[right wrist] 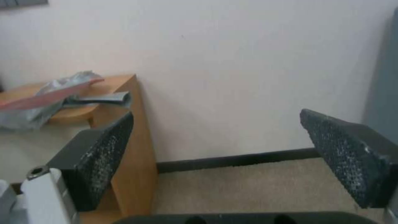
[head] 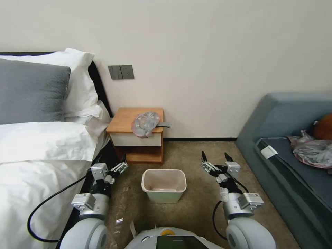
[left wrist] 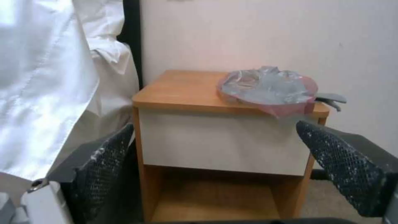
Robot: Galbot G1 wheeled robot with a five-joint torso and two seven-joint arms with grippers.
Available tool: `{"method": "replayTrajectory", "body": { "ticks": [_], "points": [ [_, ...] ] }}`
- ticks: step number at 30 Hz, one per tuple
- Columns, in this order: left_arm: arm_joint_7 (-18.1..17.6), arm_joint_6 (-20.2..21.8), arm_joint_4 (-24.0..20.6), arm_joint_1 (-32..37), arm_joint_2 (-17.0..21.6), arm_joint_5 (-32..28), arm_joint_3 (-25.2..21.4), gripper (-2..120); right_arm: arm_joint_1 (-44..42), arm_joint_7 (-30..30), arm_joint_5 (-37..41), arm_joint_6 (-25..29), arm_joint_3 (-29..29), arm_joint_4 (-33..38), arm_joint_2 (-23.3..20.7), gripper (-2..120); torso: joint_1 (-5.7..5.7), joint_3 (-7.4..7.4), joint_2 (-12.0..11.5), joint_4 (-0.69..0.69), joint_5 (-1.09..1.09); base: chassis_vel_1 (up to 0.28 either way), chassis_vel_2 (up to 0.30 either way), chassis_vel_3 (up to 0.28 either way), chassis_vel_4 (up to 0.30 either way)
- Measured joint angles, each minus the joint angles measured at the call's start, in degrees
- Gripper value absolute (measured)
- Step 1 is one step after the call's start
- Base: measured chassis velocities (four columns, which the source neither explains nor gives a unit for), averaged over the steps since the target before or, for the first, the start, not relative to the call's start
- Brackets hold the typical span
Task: Pick up the garbage bag from the table and place it over the trash can.
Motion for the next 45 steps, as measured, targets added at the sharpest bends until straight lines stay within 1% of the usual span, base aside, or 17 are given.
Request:
{"method": "replayTrajectory", "body": {
  "ticks": [6, 8, 9, 11, 12, 14, 16, 18, 24, 26, 28, 29, 30, 31, 34, 39, 45],
  "points": [
    [-0.04, 0.13, 0.05, 0.04, 0.05, -0.03, -0.02, 100, 2.02, 2.25, 7.74, -0.55, -0.06, -0.20, -0.41, 100, 0.00, 0.00, 0.00, 0.00, 0.01, 0.000, 0.000, 0.000, 0.000],
    [-0.31, 0.54, 0.17, 0.05, 0.52, 0.05, -0.05, 100, 4.84, 3.76, 18.19, -1.70, -0.11, -0.28, -1.28, 100, 0.00, 0.00, 0.00, -0.01, 0.01, 0.000, 0.000, 0.000, 0.000],
    [-0.31, 0.54, 0.17, 0.05, 0.52, 0.05, -0.05, 100, 4.84, 3.76, 18.19, -1.70, -0.11, -0.28, -1.28, 100, 0.00, 0.00, 0.00, -0.01, 0.01, 0.000, 0.000, 0.000, 0.000],
    [-0.41, 0.65, 0.26, 0.01, 0.70, 0.19, -0.06, 100, 8.16, 5.66, 29.82, -1.76, -0.01, -0.33, -2.66, 100, 0.00, 0.00, 0.00, 0.02, 0.01, 0.000, 0.000, 0.000, 0.000],
    [-0.41, 0.65, 0.26, 0.01, 0.70, 0.19, -0.06, 100, 8.16, 5.66, 29.82, -1.76, -0.01, -0.33, -2.66, 100, 0.00, 0.00, 0.00, 0.02, 0.01, 0.000, 0.000, 0.000, 0.000],
    [-0.42, 0.66, 0.31, -0.02, 0.72, 0.25, -0.06, 100, 9.62, 7.67, 39.21, -1.06, 0.47, -0.37, -3.41, 100, 0.01, 0.00, 0.00, 0.00, 0.01, 0.000, 0.000, 0.000, 0.000],
    [-1.01, 0.69, 0.35, -0.16, 2.91, -1.15, 0.14, 100, 10.65, 9.56, 47.66, 0.05, 0.85, -0.92, -4.36, 100, 0.00, 0.00, 0.00, 0.01, 0.00, 0.000, 0.000, 0.000, 0.000],
    [-1.20, 0.69, 0.36, -0.21, 3.98, -1.62, 0.22, 100, 10.93, 9.93, 49.94, 0.33, 0.94, -1.21, -4.64, 100, 0.00, 0.00, 0.00, 0.00, 0.01, 0.000, 0.000, 0.000, 0.000],
    [-1.60, 0.68, 0.43, -0.34, 6.09, -2.76, 0.33, 100, 18.33, 13.20, 66.64, 1.83, 1.35, -6.90, -6.62, 100, 0.01, 0.01, 0.00, 0.00, -0.01, 0.000, 0.000, 0.000, 0.000],
    [-2.00, 0.62, 0.45, -0.68, 6.85, -4.26, 0.13, 100, 21.26, 13.74, 69.74, 1.86, 0.88, -9.56, -7.04, 100, 0.01, 0.01, 0.00, 0.05, -0.01, 0.000, 0.000, 0.000, 0.000],
    [-3.34, 0.18, 0.45, -1.89, 10.04, -8.96, -0.80, 100, 26.09, 14.36, 73.01, 1.86, -0.01, -14.64, -7.48, 100, 0.00, 0.01, 0.00, -0.04, 0.01, 0.000, 0.000, 0.000, 0.000],
    [-3.34, 0.18, 0.45, -1.89, 10.04, -8.96, -0.80, 100, 26.09, 14.36, 73.01, 1.86, -0.01, -14.64, -7.48, 100, 0.00, 0.01, 0.00, -0.04, 0.01, 0.000, 0.000, 0.000, 0.000],
    [-4.04, 0.20, 0.47, -2.79, 11.15, -10.85, -1.18, 100, 29.21, 14.65, 74.86, 1.86, -0.57, -18.08, -7.67, 100, 0.01, 0.02, -0.01, 0.01, 0.00, 0.000, 0.000, 0.000, 0.000],
    [-4.34, 0.26, 0.47, -3.31, 11.55, -11.71, -1.31, 100, 31.72, 14.81, 76.62, 1.77, -0.96, -20.62, -7.76, 100, 0.01, 0.01, -0.01, -0.03, 0.01, 0.000, 0.000, 0.000, 0.000],
    [-4.52, 0.30, 0.47, -3.46, 11.63, -12.08, -1.32, 100, 32.64, 14.85, 77.21, 1.72, -1.05, -21.49, -7.81, 100, 0.01, 0.01, -0.01, -0.01, 0.00, 0.000, 0.000, 0.000, 0.000],
    [-5.40, 1.36, 0.49, -3.45, 10.84, -13.29, -1.85, 100, 43.21, 14.09, 81.64, 0.68, -2.60, -33.31, -7.15, 100, 0.01, 0.02, -0.02, 0.02, 0.01, 0.000, 0.000, 0.000, 0.000],
    [-4.74, 0.84, 0.51, -3.01, 10.40, -12.57, -2.24, 100, 49.74, 13.12, 85.08, -0.72, -3.36, -42.46, -6.90, 100, 0.01, 0.01, -0.01, 0.00, 0.01, 0.000, 0.000, 0.000, 0.000]
  ]
}}
